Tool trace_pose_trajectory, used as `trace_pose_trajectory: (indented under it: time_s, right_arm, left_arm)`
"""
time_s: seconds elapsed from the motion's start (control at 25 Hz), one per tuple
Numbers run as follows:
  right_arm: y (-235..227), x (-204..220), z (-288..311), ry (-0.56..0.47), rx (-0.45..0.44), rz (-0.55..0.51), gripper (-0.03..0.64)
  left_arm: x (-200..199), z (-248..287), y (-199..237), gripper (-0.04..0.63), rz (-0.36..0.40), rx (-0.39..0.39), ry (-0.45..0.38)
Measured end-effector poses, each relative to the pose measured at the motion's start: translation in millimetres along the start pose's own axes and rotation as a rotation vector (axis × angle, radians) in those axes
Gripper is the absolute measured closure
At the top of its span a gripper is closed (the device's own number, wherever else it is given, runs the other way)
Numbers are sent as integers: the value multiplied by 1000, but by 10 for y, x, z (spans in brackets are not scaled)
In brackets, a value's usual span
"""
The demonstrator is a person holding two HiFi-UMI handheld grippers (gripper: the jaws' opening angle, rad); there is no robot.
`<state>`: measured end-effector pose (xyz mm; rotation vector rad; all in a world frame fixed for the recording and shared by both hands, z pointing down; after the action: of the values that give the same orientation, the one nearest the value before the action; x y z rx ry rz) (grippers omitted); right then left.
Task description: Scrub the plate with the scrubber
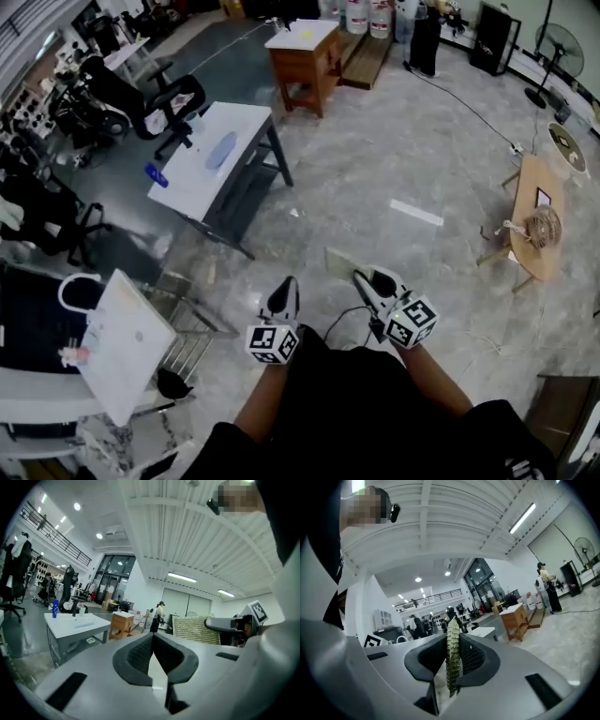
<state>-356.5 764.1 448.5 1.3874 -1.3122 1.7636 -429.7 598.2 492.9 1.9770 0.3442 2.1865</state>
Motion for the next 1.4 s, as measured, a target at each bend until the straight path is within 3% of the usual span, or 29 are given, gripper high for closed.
trace_pose_trajectory:
  time_s: [0.28,0.56,0.72,0.92,1.4]
  right_arm:
    - [43,171,255,-17,-45,-4,555]
    - [-235,130,795,3,1,50,554]
    - [-466,35,1249,17,-18,55,554]
    - [-699,-132,2106,0,-87,76,555]
    - [-1199,-369,4135,132,-132,59,555]
  left_arm:
    - [47,-17,214,591,-15,-39,12]
    - [-82,415,549,591,-11,-4,6]
    - [-125,810,815,591,-68,17,6]
    - [-377,1350,1389,591,-46,10,-22]
    - [-953,2482,2942,591,-125,-24,-32]
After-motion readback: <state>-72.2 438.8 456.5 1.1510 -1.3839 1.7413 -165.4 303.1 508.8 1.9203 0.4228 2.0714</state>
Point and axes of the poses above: the fingertips, and each gripper's own axes: z forward along the fingers, y to its left, x out of its underside, the point moved 2 cm from there along -z, backward along the fingers, and after that the axes turned 2 degrees about -y, right-handed, at the moved point
